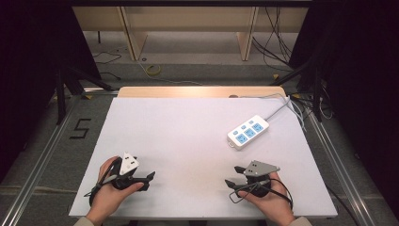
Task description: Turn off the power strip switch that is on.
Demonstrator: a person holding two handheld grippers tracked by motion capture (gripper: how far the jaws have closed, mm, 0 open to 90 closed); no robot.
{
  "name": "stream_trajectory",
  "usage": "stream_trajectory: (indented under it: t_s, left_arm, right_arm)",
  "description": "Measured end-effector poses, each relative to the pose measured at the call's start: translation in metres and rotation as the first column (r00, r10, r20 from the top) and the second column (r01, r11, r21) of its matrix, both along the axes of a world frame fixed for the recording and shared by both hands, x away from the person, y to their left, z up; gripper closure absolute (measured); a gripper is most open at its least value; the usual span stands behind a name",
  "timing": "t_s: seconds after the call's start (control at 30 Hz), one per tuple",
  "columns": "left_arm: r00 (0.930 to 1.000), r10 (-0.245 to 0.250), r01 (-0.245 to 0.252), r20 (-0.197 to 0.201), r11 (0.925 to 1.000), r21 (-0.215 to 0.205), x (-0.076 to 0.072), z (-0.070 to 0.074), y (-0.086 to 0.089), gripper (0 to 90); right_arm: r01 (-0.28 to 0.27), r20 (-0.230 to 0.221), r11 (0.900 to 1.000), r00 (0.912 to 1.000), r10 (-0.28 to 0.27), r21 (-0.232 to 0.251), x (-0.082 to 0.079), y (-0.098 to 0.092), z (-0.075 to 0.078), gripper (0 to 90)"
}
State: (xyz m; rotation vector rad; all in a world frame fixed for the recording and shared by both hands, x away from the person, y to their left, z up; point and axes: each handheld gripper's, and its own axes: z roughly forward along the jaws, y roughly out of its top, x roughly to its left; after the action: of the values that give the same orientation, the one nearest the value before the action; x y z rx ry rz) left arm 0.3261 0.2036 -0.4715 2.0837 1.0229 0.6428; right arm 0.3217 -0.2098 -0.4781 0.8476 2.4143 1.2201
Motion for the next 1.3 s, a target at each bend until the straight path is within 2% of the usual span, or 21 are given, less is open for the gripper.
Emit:
stream_trajectory:
  t_s: [0.17,0.27,0.5,0.63,0.73,0.87,1.3]
  left_arm:
    - [1.0000,-0.004,0.004,-0.001,1.0000,0.003,0.000,0.000,0.000,15.0]
    - [1.0000,0.001,-0.001,-0.001,1.0000,0.003,0.000,-0.001,0.000,15.1]
    - [1.0000,0.000,0.000,0.001,1.0000,0.006,0.001,-0.001,-0.001,15.4]
    - [0.9999,0.010,-0.010,0.005,1.0000,0.000,0.001,-0.001,0.000,15.5]
    - [0.9999,0.013,-0.013,0.006,0.9999,0.002,0.001,0.000,0.001,15.6]
    - [0.9998,0.015,-0.015,0.013,0.9999,0.000,0.001,0.000,0.001,15.7]
    - [0.9998,0.015,-0.015,0.011,0.9999,0.001,0.002,0.000,0.000,15.9]
  right_arm:
    - [-0.007,-0.002,1.000,1.0000,0.007,-0.003,-0.001,0.001,0.001,44.2]
    - [-0.016,0.002,1.000,0.9999,0.016,-0.017,-0.001,0.002,0.001,49.8]
    - [-0.050,0.023,0.997,0.9984,0.052,-0.062,-0.003,0.005,0.004,77.5]
    - [-0.061,0.039,0.994,0.9971,0.065,-0.091,-0.003,0.006,0.004,86.9]
    - [-0.052,0.043,0.994,0.9975,0.056,-0.094,-0.003,0.007,0.005,90.0]
    - [-0.031,0.060,0.994,0.9975,0.037,-0.100,-0.001,0.005,0.007,90.0]
    - [0.057,0.074,0.995,0.9960,-0.051,-0.087,0.008,0.000,0.015,90.0]
